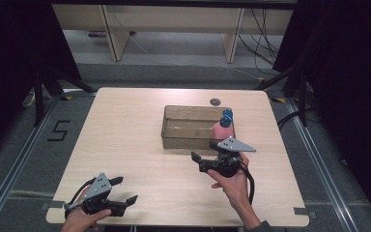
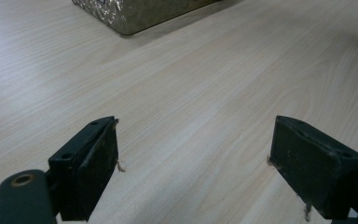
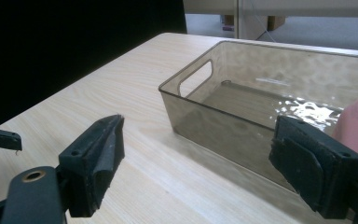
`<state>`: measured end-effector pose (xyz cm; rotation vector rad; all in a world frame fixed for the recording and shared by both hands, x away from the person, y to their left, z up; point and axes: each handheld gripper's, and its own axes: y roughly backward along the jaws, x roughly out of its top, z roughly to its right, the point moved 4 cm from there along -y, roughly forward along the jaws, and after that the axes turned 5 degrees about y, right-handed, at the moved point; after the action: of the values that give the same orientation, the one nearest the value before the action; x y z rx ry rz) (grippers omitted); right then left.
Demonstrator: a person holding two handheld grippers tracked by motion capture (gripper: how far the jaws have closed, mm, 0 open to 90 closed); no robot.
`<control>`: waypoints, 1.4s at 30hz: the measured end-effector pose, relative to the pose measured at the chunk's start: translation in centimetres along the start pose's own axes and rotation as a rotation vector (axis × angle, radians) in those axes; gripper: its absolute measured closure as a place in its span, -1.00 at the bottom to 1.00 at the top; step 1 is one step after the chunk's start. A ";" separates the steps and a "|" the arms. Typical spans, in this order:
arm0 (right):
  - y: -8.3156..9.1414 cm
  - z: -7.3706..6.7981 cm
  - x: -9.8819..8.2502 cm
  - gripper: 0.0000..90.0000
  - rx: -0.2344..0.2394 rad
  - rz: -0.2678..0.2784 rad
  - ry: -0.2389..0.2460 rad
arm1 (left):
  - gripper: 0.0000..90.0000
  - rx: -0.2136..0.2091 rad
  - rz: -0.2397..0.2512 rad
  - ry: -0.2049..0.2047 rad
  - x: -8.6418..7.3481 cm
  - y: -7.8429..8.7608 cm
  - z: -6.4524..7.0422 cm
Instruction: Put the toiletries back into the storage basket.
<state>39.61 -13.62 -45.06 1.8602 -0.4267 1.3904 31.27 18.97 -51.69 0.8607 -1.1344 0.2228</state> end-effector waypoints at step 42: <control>0.5 -3.1 -2.6 -0.63 0.058 -0.017 0.011 | -0.67 0.003 0.004 0.001 -0.1 0.2 0.1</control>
<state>36.32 -12.12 -46.86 1.8973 -0.3676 1.4144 31.03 19.13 -51.69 0.8616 -1.1353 0.2282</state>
